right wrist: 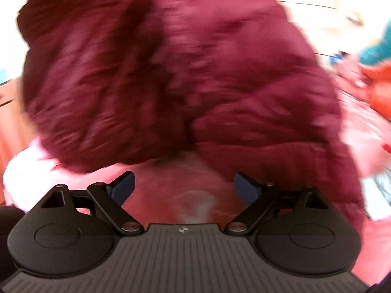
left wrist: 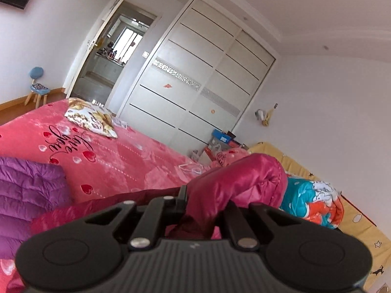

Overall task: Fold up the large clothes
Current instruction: 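Close the left tool on the jacket collar and lift it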

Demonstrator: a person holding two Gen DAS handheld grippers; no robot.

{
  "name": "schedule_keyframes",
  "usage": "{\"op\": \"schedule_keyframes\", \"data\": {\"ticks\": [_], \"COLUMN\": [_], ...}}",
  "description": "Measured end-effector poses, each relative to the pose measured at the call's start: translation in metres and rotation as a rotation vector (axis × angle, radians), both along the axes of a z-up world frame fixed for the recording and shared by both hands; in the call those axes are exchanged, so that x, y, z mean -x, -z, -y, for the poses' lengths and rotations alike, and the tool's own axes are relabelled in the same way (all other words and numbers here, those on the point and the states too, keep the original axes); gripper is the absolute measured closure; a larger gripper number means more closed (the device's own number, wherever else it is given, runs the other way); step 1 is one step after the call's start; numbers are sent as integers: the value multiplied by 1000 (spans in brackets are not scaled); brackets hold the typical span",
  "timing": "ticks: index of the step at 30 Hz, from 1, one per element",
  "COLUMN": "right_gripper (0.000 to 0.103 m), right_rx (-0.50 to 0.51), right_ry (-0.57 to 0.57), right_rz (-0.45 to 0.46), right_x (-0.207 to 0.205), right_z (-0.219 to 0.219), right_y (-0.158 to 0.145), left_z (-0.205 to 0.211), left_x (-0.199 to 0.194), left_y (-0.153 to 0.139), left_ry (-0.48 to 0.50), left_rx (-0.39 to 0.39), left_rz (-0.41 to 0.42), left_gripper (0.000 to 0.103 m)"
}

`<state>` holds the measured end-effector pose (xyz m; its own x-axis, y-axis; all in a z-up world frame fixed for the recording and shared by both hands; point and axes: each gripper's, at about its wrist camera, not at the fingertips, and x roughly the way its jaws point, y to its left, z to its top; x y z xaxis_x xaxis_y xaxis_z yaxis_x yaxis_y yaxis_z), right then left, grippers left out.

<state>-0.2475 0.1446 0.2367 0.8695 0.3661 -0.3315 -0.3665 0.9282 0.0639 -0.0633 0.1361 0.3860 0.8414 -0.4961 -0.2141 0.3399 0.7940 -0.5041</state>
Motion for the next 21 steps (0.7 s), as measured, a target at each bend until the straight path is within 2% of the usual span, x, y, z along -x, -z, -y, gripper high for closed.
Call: {"op": "schedule_keyframes", "data": {"ticks": [4,13,21], "right_gripper": [0,0,0], "right_rx": [23,-36,-83], "right_ry": [-71,-218,-281], "right_rz": [-28,-65,-47], "right_x": [1,-4,-6], "right_z": [-29,-70,-81], "right_y": [-3,-11,-15], "left_z": [-11,-24,-29], "left_x": [13,44,68], "left_y": [-10,-43,-62], "left_ry": [-1,7,6], "left_rx": [-9,-65,-43], "left_rz": [26,131,183], "left_gripper": [100,100,100]}}
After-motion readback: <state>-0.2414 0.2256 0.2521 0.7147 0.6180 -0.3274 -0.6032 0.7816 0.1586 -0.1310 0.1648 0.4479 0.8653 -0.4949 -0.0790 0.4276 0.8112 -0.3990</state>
